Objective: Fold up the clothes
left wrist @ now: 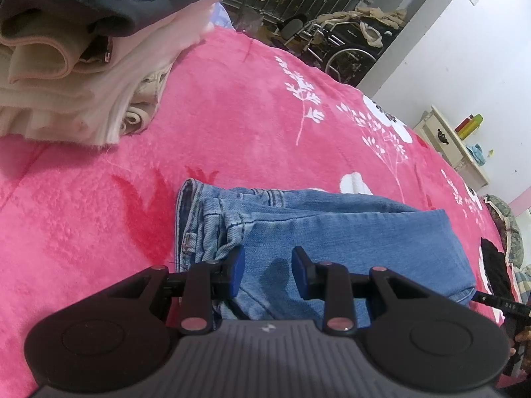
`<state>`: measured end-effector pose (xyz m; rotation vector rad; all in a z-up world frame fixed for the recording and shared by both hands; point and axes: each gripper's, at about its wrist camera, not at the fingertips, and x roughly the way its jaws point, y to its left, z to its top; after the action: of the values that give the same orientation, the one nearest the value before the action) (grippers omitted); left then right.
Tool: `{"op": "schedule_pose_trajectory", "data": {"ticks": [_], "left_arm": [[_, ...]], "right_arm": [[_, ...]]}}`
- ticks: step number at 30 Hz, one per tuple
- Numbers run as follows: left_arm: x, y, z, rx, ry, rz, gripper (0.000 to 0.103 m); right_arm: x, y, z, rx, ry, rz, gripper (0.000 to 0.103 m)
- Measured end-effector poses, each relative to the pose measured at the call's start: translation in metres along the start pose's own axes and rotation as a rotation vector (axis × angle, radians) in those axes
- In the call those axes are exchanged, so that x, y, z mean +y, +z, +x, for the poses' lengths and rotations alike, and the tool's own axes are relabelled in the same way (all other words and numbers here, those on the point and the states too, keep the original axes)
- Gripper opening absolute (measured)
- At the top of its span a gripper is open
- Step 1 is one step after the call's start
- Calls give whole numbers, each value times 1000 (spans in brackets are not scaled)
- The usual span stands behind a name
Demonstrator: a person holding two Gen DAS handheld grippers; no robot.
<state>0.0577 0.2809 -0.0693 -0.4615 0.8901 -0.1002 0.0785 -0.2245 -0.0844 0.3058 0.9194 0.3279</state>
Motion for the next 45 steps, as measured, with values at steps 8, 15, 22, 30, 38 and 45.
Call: {"op": "schedule_pose_trajectory", "data": {"ticks": [8,15,22,30,38,45], "left_arm": [[1,1,0,4,-2,-4,32],[5,1,0,0,-17,-35,32],[13,1,1,1,-45,-59,25],[3,1,1,8,-15,22,26],[-11,-4,2,-1,18,139,31],[-9,-4,1,-2,15,137,31]], "right_arm": [[0,0,11,-39,21,36,55],[41,-3,32,-116,-149,-200,39],[68,-25,24,-147,-395,-585,28],[60,-33,24,-107,-364,-791,39],[68,13,-46,70,-67,-731,50],[136,-13,-21,106,160,-1035,30]]}}
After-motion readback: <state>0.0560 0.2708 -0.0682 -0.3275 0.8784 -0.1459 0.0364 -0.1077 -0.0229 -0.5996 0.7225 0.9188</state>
